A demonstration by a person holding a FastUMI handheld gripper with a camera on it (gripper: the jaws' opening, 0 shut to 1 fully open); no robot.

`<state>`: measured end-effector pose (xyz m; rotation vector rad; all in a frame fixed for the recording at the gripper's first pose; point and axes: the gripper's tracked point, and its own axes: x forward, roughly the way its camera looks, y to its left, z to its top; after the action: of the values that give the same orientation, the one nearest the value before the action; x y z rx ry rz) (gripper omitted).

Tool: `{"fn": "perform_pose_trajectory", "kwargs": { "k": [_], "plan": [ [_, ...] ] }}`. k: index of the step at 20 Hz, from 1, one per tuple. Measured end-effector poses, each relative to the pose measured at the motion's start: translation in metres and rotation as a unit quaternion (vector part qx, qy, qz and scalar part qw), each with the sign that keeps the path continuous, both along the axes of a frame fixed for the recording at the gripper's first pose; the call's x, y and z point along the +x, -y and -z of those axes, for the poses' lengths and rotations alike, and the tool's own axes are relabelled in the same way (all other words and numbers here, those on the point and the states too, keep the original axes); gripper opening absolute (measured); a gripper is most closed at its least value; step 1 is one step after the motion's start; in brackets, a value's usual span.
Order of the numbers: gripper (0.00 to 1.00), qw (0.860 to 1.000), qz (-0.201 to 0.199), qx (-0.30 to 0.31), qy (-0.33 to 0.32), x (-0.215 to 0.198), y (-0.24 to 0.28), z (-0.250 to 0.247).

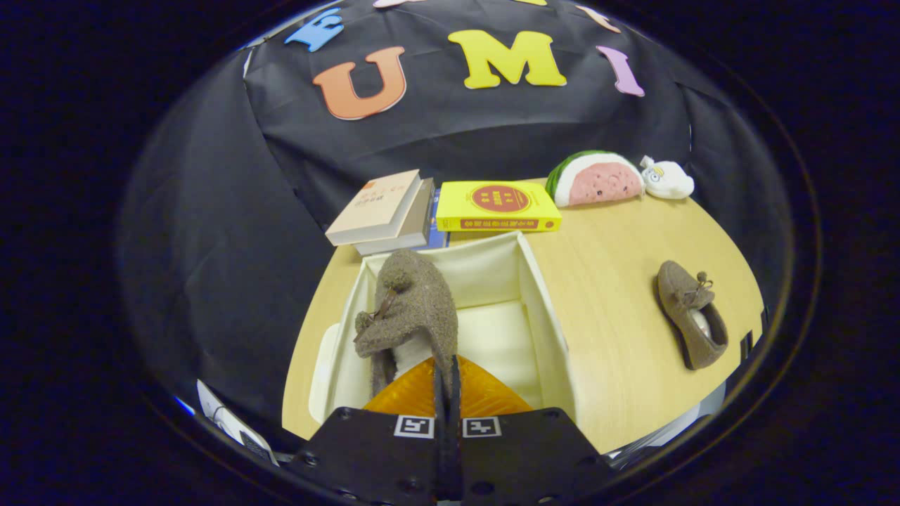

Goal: Open the storage box then place both shoes into the box .Put the left shoe in first, then the right shoe, with the right side of both shoes facing outward in a uniform manner.

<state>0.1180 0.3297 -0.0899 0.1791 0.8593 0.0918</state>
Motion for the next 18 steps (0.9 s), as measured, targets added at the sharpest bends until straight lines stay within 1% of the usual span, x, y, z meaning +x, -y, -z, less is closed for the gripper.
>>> {"fn": "perform_pose_trajectory", "kwargs": {
  "k": [2,6,9,10,11,12,13,15,17,18],
  "plan": [
    [0.0,1.0,0.003,-0.003,-0.014,0.001,-0.009,0.014],
    [0.0,0.999,-0.016,-0.037,-0.035,0.0,-0.024,0.039],
    [0.0,0.997,-0.016,-0.061,-0.049,-0.003,-0.025,0.052],
    [0.02,0.996,-0.019,-0.067,-0.053,-0.003,-0.026,0.055],
    [0.02,0.996,-0.023,-0.069,-0.058,-0.003,-0.027,0.059],
    [0.05,0.996,-0.026,-0.069,-0.059,-0.002,-0.027,0.06],
    [0.06,0.996,-0.025,-0.067,-0.059,-0.004,-0.026,0.06],
    [0.06,0.997,-0.036,-0.055,-0.048,-0.002,-0.031,0.052],
    [0.08,0.997,-0.045,-0.049,-0.035,-0.005,-0.032,0.041],
    [0.2,0.997,-0.05,-0.048,-0.024,-0.006,-0.029,0.032]
  ]
}}
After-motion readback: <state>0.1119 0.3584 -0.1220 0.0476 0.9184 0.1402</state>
